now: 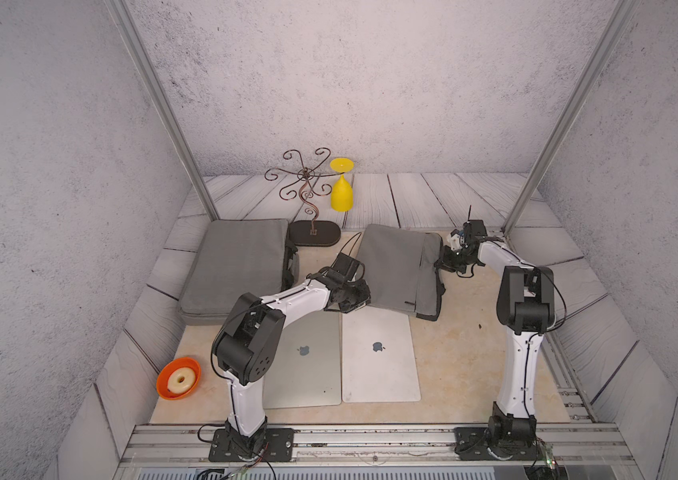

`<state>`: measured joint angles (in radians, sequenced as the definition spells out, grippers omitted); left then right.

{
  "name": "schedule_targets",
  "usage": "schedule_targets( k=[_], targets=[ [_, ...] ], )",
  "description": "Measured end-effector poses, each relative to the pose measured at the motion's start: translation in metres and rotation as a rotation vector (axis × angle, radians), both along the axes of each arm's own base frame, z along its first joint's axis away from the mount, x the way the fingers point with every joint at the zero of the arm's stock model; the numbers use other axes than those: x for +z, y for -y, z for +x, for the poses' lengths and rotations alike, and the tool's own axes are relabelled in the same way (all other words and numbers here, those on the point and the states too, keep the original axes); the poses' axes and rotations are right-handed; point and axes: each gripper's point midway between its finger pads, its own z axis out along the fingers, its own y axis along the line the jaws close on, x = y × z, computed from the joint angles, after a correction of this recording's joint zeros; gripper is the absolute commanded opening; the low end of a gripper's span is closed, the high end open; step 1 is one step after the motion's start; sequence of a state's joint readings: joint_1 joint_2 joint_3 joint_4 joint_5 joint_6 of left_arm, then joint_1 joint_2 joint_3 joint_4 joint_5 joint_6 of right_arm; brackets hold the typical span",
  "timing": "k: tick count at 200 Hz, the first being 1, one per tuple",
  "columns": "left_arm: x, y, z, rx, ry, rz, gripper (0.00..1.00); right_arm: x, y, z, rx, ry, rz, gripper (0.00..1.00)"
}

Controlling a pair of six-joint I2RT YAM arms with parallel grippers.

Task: Open the zippered laptop bag and take out the laptop
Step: Adjust the zippered laptop bag at the center of the board, then open the bag flap on the zippered laptop bag.

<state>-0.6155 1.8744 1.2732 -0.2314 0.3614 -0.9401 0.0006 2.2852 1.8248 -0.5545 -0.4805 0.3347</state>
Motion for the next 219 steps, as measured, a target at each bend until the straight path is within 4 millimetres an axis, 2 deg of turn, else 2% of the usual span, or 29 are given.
schedule_targets(
  k=[17,32,67,79,104,121,148,180,194,219],
  targets=[
    [0.000,0.000,0.000,0.000,0.000,0.001,0.00,0.000,-0.004,0.005,0.007,0.014,0.000,0.16],
    [0.000,0.000,-0.001,-0.011,0.001,0.003,0.00,0.000,-0.007,0.013,0.013,0.047,-0.001,0.18],
    [-0.003,0.000,-0.008,-0.068,0.007,0.022,0.15,0.000,-0.024,0.029,0.040,0.110,0.003,0.22],
    [-0.003,0.001,-0.011,-0.094,0.006,0.023,0.21,0.002,-0.029,0.032,0.046,0.124,0.007,0.26],
    [0.015,0.007,-0.010,-0.146,0.064,0.011,0.35,0.010,-0.038,0.035,0.069,0.141,0.017,0.38],
    [0.032,0.006,-0.011,-0.168,0.110,0.007,0.41,0.010,-0.040,0.034,0.075,0.144,0.015,0.47],
    [0.056,0.006,-0.011,-0.195,0.174,-0.004,0.46,0.005,-0.037,0.029,0.083,0.124,-0.008,0.59],
    [0.072,0.011,-0.006,-0.230,0.222,-0.003,0.51,0.003,-0.028,0.014,0.086,0.091,-0.060,0.68],
    [0.080,0.016,-0.003,-0.255,0.253,0.002,0.53,0.011,-0.022,0.002,0.083,0.083,-0.074,0.70],
    [0.097,0.036,0.003,-0.315,0.328,0.007,0.56,0.043,-0.011,-0.017,0.065,0.115,-0.078,0.71]
  ],
)
